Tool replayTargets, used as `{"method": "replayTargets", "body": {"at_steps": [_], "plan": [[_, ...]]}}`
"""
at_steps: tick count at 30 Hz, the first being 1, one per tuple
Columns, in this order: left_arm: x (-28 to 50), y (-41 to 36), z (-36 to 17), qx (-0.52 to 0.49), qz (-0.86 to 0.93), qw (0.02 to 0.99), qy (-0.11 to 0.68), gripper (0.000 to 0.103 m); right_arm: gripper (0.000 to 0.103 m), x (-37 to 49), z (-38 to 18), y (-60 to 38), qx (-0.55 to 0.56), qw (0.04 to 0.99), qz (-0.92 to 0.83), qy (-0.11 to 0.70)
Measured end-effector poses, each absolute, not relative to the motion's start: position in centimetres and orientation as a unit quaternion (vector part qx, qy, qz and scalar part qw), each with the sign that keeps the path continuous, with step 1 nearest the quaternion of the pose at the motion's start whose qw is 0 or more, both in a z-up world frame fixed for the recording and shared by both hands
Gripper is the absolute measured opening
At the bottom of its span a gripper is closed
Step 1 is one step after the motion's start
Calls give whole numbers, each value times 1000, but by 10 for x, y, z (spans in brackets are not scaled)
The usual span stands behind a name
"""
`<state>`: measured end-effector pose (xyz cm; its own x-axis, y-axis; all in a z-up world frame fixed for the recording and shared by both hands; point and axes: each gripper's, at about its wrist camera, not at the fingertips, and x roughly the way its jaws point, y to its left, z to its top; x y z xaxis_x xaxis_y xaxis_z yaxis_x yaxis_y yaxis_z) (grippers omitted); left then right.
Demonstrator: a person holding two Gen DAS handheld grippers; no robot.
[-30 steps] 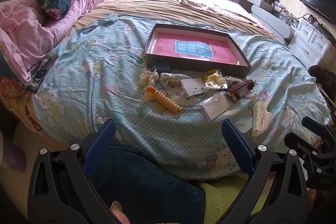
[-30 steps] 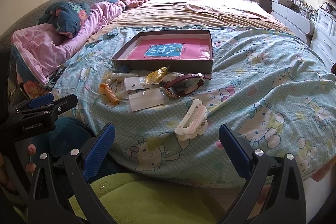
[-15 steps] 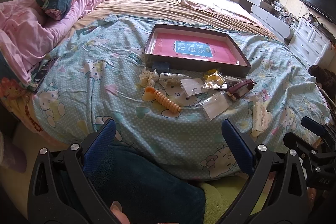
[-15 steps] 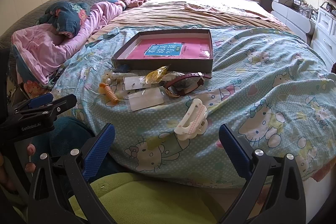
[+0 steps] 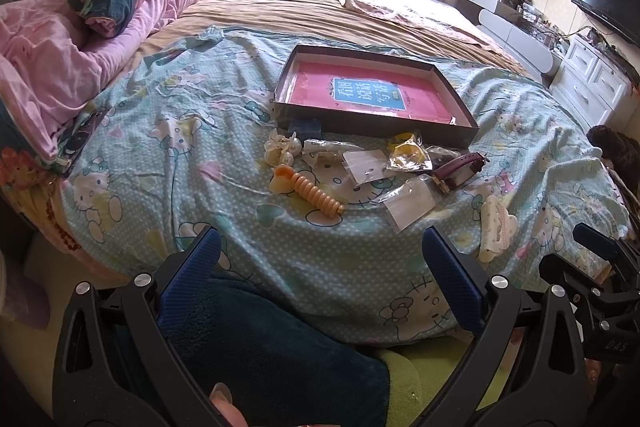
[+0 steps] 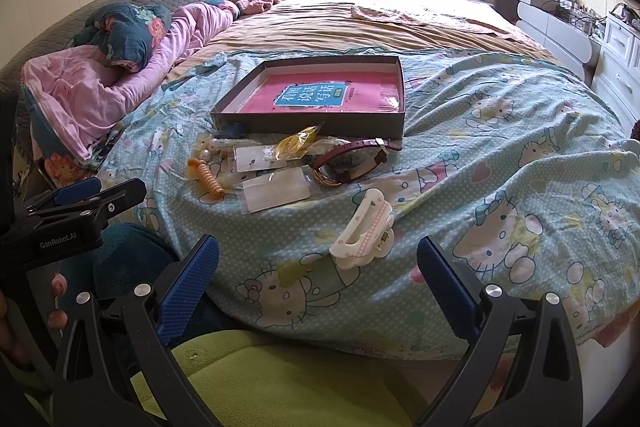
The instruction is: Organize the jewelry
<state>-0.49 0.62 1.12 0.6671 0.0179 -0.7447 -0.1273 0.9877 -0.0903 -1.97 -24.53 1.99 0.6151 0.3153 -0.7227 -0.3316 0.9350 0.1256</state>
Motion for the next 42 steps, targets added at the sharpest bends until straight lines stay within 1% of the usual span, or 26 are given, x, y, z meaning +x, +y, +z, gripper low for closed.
{"method": "replayTargets", "body": {"at_steps": [7,16,24,32,33,34,35,38,42], "plan": [[1,8,9,-69,44,908,412,94,99,-10,15,-247,-11,895,183,407],[14,15,-12,-74,60,899,428,94,99,10,2,-249,-19,891,177,418],[27,36,-32,-85,86,885,450,94,99,41,-33,-256,-13,869,168,465],[49,54,-53,-139,64,864,480,94,98,57,-57,-248,-5,854,175,491],[52,55,-56,-148,59,861,482,94,96,58,-59,-248,-4,852,175,493],[55,56,-59,-160,54,859,484,94,90,59,-61,-247,-5,852,173,495],[59,56,-62,-166,52,857,486,94,87,61,-62,-247,-5,851,172,496],[71,56,-69,-177,45,850,494,94,84,66,-68,-249,-3,848,166,503],[83,53,-76,-187,40,844,500,94,73,72,-71,-252,-5,850,161,501]]}}
